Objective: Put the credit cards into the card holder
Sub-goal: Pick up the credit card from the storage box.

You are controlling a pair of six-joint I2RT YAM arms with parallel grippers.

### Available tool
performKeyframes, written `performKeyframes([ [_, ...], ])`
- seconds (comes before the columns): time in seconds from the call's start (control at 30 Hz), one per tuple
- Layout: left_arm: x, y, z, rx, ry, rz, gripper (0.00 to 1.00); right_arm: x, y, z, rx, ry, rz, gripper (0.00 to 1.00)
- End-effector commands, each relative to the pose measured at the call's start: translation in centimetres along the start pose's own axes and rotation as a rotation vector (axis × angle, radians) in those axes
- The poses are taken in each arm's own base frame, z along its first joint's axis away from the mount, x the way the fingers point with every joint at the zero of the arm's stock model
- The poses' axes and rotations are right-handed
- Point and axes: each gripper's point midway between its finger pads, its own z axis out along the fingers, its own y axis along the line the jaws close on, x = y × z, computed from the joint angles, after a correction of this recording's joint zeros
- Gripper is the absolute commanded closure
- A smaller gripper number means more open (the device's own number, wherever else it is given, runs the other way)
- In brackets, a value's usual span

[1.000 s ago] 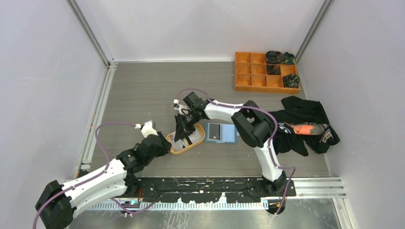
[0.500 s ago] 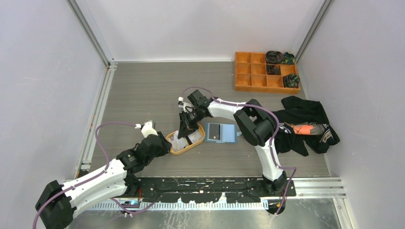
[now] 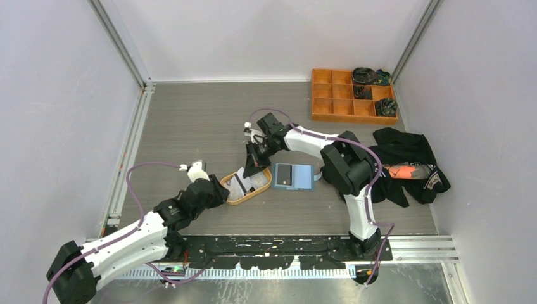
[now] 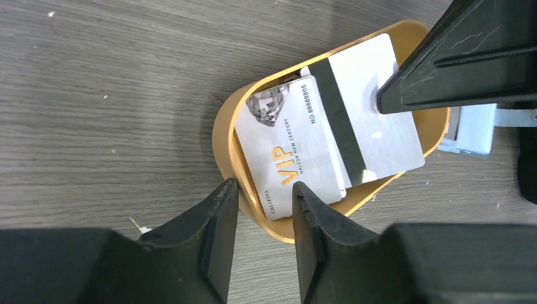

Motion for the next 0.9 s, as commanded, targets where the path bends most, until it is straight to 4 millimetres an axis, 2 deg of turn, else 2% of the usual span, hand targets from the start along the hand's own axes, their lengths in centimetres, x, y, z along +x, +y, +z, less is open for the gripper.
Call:
performKeyframes([
  [0.0,-1.6,-2.2,-0.6,0.092,-0.054,-0.02,0.6,-1.3,1.6,-3.8,0.023,-0.088,-0.11,0.99],
  [0.13,-2.2,-2.6,-1.4,0.133,-0.076,-0.027,0.53,-1.1,1.3,-5.7,0.019,-0.101,-0.151,0.99],
  [0.4,-3.4,-4.8,-3.7,0.311,-0.136,-0.021,0.43,-1.0,3.5,-11.0,-0.156,-0.167,-0.252,0.99],
  [0.57,-4.3,-7.3,-5.4,0.517,-0.216,-0.063,0.26,-0.8,4.2,-14.0,-0.242,-0.237,-0.259,0.99],
  [0.67,-5.0,-8.9,-6.5,0.647,-0.271,-0.099,0.19,-0.2,4.0,-15.3,-0.273,-0.261,-0.246,0.99],
  [0.87,-6.7,-11.4,-8.4,0.805,-0.344,-0.14,0.15,0.5,4.3,-17.4,-0.331,-0.302,-0.244,0.99],
])
